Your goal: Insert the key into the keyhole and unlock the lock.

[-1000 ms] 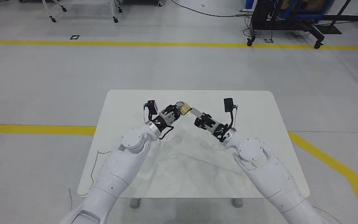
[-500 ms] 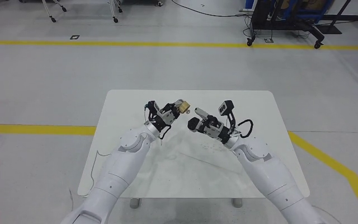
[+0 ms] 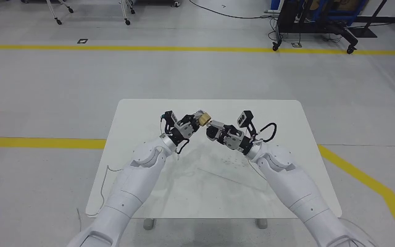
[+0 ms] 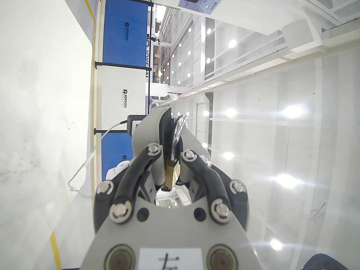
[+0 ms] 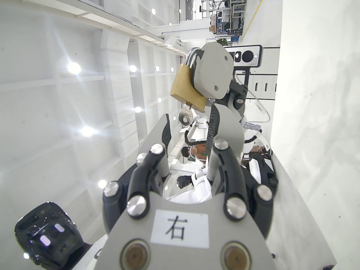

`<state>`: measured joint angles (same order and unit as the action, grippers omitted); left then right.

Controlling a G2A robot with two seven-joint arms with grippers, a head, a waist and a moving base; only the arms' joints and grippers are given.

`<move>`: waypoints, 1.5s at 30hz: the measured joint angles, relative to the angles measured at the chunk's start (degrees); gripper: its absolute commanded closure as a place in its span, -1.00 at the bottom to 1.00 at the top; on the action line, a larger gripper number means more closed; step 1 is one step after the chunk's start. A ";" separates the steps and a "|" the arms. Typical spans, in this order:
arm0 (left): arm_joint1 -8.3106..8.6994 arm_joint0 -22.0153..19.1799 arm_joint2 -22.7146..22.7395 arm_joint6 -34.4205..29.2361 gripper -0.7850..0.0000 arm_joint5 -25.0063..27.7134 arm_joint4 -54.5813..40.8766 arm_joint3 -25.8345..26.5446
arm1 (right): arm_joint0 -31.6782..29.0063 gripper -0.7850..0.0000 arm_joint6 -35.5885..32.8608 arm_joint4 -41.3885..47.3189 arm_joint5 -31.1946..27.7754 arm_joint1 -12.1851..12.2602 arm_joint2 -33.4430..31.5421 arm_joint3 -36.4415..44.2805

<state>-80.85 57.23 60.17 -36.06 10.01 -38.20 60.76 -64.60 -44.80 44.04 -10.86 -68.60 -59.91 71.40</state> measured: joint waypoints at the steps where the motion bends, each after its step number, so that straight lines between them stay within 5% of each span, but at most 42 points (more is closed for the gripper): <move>1: -0.01 -0.04 -0.03 -0.03 1.00 -0.11 0.22 -0.03 | 0.11 0.37 -0.10 0.07 0.01 -0.07 0.02 -0.19; 4: -0.05 -0.11 -0.04 0.07 1.00 -0.36 0.81 -0.06 | 0.33 0.46 -0.36 0.11 -0.10 -0.26 0.05 -0.54; 10: -0.08 -0.08 0.14 0.34 1.00 0.05 2.07 0.10 | 0.44 1.00 -0.96 0.47 -0.11 -0.65 0.17 -0.87; 22: -0.15 0.34 0.28 1.35 1.00 0.68 4.71 0.92 | 0.03 1.00 -3.24 2.91 0.78 -1.24 -0.31 -1.59; 33: -0.20 1.37 1.34 1.64 1.00 5.81 5.51 2.45 | -0.53 1.00 -15.24 20.97 3.91 -2.72 -1.59 -6.29; 40: -0.23 1.91 1.60 1.37 1.00 7.19 6.12 3.03 | 1.24 1.00 -17.20 20.88 3.71 -3.31 -1.39 -10.45; 41: -0.25 1.91 1.58 1.32 1.00 7.14 6.12 3.02 | 1.46 0.90 -16.28 19.22 2.42 -3.28 -1.47 -10.61; 42: -0.28 1.89 1.58 1.31 1.00 7.11 6.16 2.98 | 1.57 0.55 -14.86 16.44 0.36 -3.17 -1.55 -10.35; 45: -0.33 1.84 1.62 1.32 1.00 7.12 6.27 2.88 | 0.71 0.29 -13.18 11.95 -1.57 -2.95 -1.76 -7.94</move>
<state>-81.18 59.07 61.78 -34.75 17.13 -31.93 63.64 -63.88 -57.98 55.99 -12.43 -71.56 -61.67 63.46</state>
